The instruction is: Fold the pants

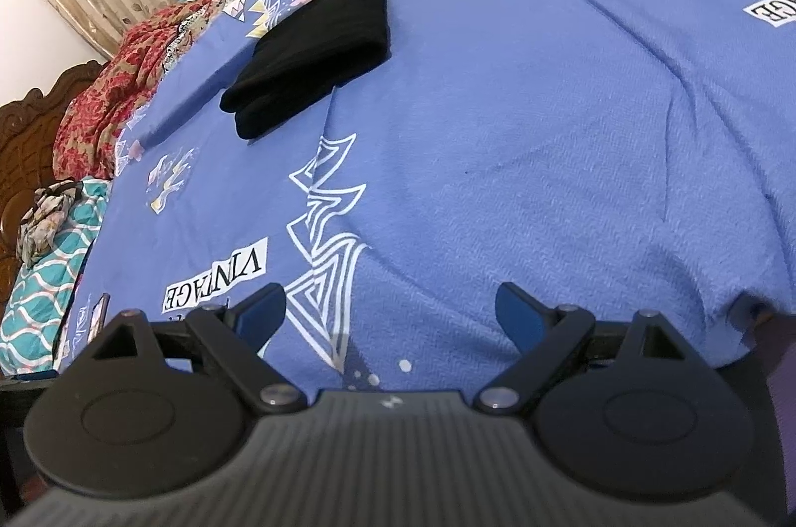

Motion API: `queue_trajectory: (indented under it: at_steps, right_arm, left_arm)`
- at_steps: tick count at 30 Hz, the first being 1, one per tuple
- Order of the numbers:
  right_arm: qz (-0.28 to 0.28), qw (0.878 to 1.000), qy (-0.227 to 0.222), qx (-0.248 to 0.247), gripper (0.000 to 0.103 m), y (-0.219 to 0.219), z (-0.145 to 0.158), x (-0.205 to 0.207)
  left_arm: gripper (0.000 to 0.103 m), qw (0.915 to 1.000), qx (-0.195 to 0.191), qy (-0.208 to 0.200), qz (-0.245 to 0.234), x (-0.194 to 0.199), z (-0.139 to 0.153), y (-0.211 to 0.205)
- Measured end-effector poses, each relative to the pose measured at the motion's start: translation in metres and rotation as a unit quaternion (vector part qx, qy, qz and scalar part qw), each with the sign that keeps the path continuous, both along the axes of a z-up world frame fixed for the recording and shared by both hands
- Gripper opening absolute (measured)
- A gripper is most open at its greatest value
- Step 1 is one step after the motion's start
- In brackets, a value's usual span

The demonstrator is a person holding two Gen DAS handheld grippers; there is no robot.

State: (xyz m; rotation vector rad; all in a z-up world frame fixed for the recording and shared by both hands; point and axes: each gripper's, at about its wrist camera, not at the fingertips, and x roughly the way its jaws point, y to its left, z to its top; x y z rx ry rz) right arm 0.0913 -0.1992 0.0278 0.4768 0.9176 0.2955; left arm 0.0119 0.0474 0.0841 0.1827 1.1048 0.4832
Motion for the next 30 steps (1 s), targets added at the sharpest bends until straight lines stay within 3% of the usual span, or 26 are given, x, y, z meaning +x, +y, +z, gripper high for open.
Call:
queue_trajectory:
  at_steps: [8,30]
  right_arm:
    - [0.007,1.0,-0.003,-0.018,0.093,0.007,0.003,-0.001]
    - [0.01,0.999,-0.006,-0.037,0.093,0.019,0.007,-0.005]
  left_arm:
    - [0.103,0.9978,-0.063,0.01,-0.021,-0.007,-0.006,-0.003]
    - [0.103,0.9928,-0.107,0.034,-0.042,-0.01,-0.015,-0.006]
